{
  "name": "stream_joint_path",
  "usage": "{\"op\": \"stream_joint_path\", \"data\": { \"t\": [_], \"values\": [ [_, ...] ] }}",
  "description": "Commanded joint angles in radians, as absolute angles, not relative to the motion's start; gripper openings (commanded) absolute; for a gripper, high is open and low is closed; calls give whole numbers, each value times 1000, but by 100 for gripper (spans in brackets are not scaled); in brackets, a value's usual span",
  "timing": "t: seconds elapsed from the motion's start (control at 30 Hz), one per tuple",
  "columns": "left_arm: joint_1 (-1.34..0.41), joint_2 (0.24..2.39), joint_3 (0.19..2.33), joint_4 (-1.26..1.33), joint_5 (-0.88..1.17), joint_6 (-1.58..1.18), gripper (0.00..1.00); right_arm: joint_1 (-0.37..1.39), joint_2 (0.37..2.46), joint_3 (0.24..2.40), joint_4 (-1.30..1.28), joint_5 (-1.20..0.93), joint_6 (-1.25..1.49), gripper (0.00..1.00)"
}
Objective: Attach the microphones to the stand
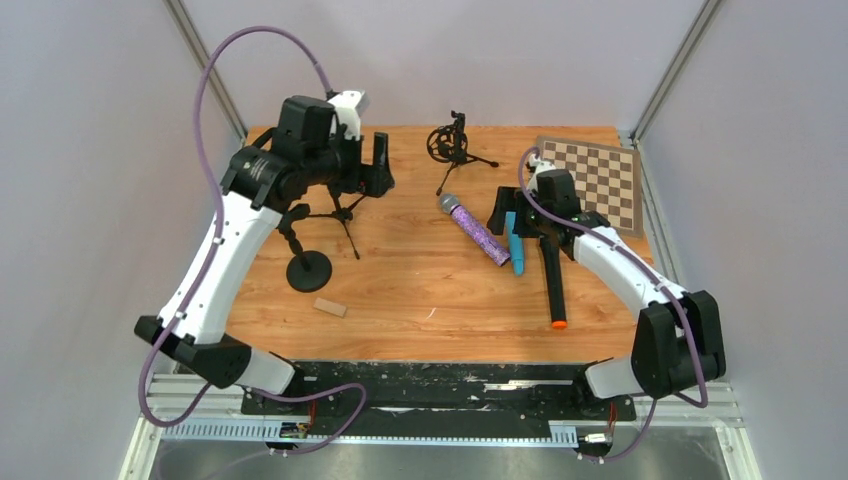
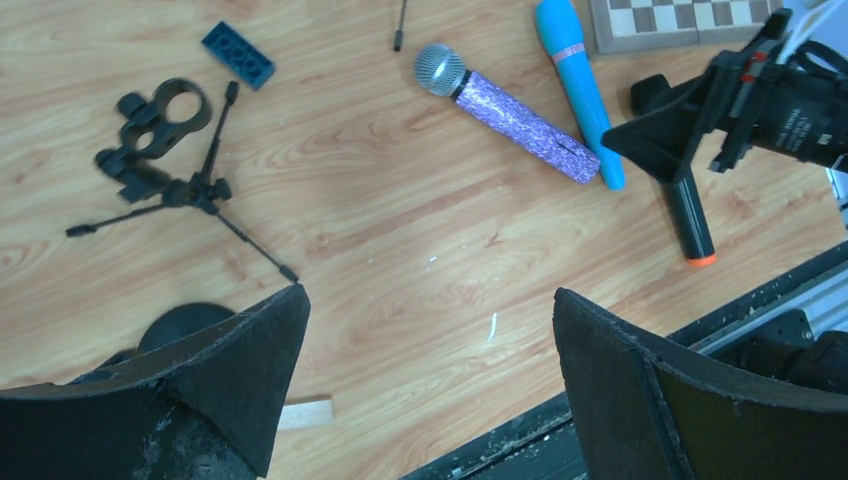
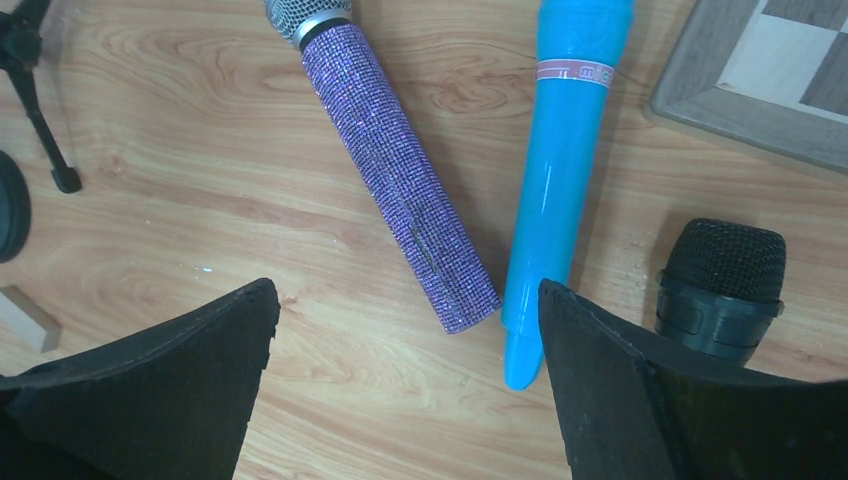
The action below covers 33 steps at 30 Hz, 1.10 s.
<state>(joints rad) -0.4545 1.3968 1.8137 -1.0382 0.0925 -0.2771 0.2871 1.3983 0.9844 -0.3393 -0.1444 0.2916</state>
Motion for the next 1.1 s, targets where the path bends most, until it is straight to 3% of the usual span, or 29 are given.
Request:
{"op": "stream_joint_path", "data": {
  "t": [0.0,0.23,0.47,0.63,1.07],
  "values": [
    [-546,1499,1964,-1127,62,-244,100,333,1432,1046,-384,-37,240,100],
    [-598,1505,1936,-1108,7,-224,100,406,1503,1077,-395,28,211,100],
    [-598,1240,1513,-818,20,-193,100,473,1595,1150,-420,134,178,100],
    [-598,1141,1394,-672,-9,-177,100,502,1674,1225,-435,184,150,100],
    [-598,1118,1151,-517,73,-337,100,532,1853,1300,-438,167,142,100]
  ]
}}
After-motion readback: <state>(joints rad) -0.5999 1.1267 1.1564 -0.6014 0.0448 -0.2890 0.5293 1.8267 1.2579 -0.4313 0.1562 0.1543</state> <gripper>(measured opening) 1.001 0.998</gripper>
